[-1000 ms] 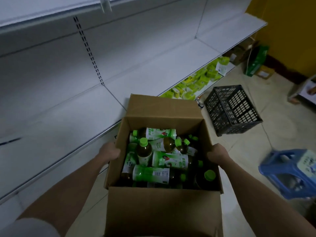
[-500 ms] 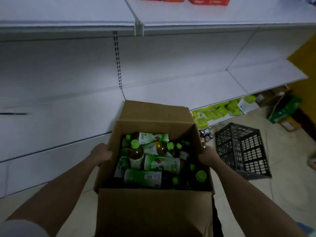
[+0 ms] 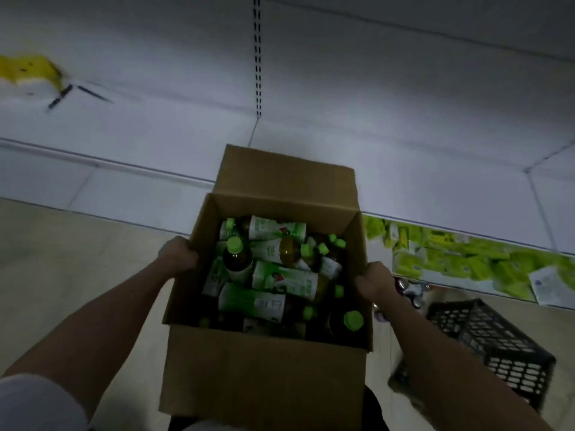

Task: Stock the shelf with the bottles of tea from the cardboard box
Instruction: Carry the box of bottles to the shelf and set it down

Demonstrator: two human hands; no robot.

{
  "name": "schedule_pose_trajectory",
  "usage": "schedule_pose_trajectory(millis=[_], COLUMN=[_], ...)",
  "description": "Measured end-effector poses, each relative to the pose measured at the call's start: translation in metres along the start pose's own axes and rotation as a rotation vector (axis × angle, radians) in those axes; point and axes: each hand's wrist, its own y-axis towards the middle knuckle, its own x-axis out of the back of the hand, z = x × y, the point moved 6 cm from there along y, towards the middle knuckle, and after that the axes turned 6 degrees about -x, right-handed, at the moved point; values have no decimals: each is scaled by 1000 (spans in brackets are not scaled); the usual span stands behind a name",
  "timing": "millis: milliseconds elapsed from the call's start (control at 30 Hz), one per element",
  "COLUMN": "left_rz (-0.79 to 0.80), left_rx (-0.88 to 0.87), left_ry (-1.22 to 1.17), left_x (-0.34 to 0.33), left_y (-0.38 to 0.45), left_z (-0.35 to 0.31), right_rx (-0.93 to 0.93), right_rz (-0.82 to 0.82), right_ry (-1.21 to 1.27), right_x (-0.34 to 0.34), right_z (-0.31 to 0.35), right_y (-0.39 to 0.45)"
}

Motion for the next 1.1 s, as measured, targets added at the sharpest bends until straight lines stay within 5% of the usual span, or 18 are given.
schedule_pose_trajectory(millis=[333, 1100], left_rz=[140, 67], left_rx=[53, 75], left_ry=[35, 34], left_x=[-135, -394], left_y=[12, 231], left_z=[-4, 102], right_rx=[-90, -216], right_rz=[101, 134], right_ry=[-19, 186], right_x=[-81, -337], right_z=[-121, -213], right_y=[54, 275])
